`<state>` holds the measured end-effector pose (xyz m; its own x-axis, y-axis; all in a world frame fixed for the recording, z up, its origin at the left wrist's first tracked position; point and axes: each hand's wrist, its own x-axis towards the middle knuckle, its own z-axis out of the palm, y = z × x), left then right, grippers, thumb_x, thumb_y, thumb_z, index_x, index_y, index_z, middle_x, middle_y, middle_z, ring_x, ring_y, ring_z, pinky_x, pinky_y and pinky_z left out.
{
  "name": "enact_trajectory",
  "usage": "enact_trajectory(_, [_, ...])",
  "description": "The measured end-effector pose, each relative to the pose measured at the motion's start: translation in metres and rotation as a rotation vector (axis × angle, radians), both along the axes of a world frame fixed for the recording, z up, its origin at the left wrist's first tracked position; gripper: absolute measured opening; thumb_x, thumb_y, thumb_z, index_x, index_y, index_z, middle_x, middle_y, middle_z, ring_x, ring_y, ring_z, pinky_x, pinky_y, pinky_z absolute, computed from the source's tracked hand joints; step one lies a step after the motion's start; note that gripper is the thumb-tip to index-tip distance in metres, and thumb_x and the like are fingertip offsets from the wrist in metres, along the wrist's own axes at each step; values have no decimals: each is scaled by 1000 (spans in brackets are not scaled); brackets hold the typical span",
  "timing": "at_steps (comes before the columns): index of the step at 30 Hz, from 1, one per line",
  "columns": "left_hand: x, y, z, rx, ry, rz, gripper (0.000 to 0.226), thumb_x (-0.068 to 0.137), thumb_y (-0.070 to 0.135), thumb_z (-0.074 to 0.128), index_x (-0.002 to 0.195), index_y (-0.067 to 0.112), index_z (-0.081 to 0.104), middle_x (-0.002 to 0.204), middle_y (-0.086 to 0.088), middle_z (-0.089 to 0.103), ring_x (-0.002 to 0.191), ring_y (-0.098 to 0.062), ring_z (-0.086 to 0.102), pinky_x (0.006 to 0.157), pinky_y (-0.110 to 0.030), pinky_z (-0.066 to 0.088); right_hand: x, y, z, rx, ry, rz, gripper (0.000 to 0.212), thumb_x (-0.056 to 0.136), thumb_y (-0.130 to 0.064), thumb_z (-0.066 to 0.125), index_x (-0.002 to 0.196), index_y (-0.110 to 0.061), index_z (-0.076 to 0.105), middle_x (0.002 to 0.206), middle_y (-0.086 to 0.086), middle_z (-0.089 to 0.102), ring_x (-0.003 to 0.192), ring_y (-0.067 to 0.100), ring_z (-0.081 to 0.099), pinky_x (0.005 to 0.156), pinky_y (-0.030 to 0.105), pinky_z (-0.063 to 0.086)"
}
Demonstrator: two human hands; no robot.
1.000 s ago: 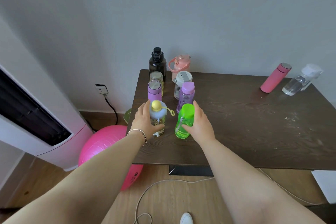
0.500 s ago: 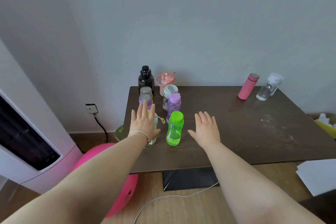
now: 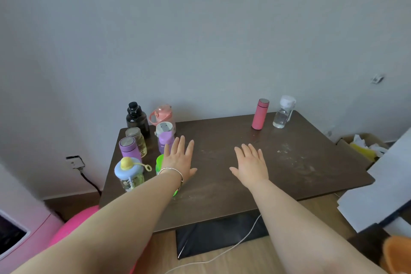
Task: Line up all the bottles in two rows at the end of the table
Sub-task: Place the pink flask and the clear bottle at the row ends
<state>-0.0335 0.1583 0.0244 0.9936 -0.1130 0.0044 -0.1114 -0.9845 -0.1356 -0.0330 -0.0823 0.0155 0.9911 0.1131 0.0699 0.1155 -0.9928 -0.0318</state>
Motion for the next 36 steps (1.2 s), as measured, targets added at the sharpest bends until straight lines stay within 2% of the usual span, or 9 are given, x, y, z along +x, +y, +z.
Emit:
enact_trajectory(8, [32,-145,6,-20,22,-29,89,95,55,48,157,19,-4,165,-12,-3,152,-32,-6,121,-54,7,17,-141,13,11,2,-56,75,96,-51,51,156,-21,17,163,6,19,151,26,11,122,47,11])
enact_trajectory(17, [74,-237,-9,-34,70,-35,92,92,57,51,157,20,-3,165,-11,-1,152,-31,-4,120,-54,8,43,-233,6,97,-5,-133,73,96,-50,53,154,-20,21,160,9,25,150,27,16,122,45,14])
enact_trajectory(29, [193,-293,-32,-43,110,-129,91,93,58,49,157,18,-3,165,-12,-1,152,-31,-4,121,-54,8,146,-277,-24,73,35,-196,74,94,-52,54,153,-17,24,158,9,30,149,28,18,121,47,15])
enact_trajectory(36, [281,-310,-36,-187,164,-71,94,91,60,53,157,17,1,165,-12,1,152,-31,0,121,-52,11,217,-297,-23,74,40,-299,77,93,-56,54,153,-16,24,159,9,30,150,27,19,122,46,15])
